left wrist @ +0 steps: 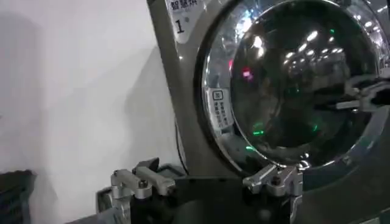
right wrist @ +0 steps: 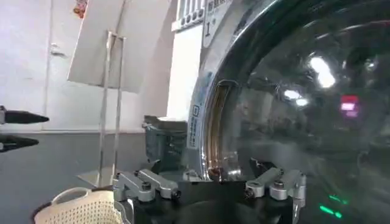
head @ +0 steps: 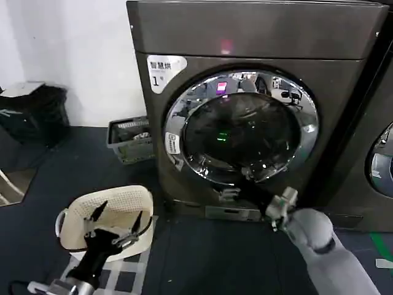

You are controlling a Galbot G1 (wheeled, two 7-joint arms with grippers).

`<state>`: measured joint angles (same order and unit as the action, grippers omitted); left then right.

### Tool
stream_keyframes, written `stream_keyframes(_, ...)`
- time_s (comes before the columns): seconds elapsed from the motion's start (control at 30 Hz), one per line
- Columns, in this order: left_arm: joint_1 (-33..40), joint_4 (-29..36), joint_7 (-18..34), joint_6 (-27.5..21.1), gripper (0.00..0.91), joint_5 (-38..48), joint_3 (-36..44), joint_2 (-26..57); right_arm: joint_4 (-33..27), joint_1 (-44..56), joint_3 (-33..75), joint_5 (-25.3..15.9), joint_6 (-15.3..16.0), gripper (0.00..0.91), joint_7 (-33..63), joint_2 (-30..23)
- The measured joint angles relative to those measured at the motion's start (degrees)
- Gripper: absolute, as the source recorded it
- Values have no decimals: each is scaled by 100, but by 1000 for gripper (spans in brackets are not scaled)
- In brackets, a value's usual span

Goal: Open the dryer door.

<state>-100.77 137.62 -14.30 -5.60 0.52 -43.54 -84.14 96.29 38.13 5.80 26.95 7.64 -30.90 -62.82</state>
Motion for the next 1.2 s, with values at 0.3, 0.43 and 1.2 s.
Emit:
stream_keyframes(0.3, -11, -140, -87, 100, 907, -21, 7, -34, -783, -909, -563, -125, -7, 907, 39, -431)
stream_keyframes(0.43, 12, -146, -87, 107, 907, -30, 28, -54, -1013, -1089, -724, -196, -15, 907, 34, -640)
stream_keyframes(1.2, -41, -68, -143, 144, 907, -86, 31, -71, -1549, -1395, -1083, -348, 17, 907, 30, -1240)
